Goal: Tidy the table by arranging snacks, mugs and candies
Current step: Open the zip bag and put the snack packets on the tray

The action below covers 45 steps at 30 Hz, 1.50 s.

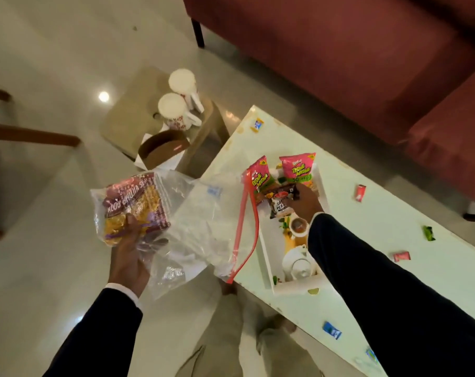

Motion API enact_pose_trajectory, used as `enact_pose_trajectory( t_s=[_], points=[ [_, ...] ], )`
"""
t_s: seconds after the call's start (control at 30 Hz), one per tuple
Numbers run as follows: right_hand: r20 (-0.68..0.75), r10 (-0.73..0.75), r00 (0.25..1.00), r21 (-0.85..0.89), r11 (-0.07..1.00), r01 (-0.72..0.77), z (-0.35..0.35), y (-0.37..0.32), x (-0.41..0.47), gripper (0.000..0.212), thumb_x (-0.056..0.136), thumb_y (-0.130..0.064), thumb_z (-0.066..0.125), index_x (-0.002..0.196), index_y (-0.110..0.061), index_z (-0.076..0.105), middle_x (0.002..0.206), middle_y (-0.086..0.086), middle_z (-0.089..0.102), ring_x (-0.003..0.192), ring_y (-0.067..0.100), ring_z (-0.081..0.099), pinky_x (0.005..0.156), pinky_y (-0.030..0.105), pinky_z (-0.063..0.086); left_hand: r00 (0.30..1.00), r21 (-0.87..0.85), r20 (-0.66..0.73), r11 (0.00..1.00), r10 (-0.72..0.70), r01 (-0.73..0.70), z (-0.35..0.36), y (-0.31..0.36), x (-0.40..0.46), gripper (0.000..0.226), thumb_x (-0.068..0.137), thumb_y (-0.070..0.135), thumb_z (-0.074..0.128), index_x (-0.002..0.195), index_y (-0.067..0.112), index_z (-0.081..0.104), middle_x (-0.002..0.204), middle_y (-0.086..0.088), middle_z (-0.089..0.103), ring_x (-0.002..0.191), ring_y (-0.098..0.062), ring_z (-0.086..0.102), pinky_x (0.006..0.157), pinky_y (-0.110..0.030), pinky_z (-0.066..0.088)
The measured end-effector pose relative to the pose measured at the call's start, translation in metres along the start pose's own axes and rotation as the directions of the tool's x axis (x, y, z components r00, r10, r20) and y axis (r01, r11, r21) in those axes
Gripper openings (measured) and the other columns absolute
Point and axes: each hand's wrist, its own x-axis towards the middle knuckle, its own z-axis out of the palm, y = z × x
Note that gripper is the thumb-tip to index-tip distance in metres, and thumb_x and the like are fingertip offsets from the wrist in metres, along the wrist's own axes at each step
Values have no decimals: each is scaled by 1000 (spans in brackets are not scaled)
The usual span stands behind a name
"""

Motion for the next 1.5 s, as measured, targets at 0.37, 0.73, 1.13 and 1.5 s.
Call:
enact_pose_trajectory(
  t_s=[0.37,0.73,1.13,1.5],
  points=[
    [-97,2,995,105,994,8,24,9,17,58,74,-2,85,122,-1,53,117,23,63,105,38,62,81,27,55,979,1,117,986,-167,168,-33,-20,18,54,98,55,43,86,21,83,76,-7,77,54,-11,69,51,-12,52],
    [347,51,936,730,611,-304,-63,-3,-180,24,98,2,51,116,-7,64,110,12,72,103,28,70,97,44,54,953,100,195,971,-233,217,89,0,-65,57,84,53,56,110,3,65,78,-17,77,48,-21,67,41,-17,48],
    [211,14,977,972,105,-211,-187,41,-311,53,90,3,51,142,-3,51,108,19,70,77,27,74,67,33,63,796,179,513,947,-320,266,214,28,-179,60,96,51,59,126,-1,66,102,-24,72,88,-37,71,97,-57,52],
    [88,-348,933,922,384,56,-201,22,-390,50,86,5,63,134,-3,56,124,27,61,104,37,66,89,45,55,715,485,669,847,-200,-217,282,0,-263,29,75,39,86,88,14,81,83,-17,77,72,-28,74,64,-36,57]
  ],
)
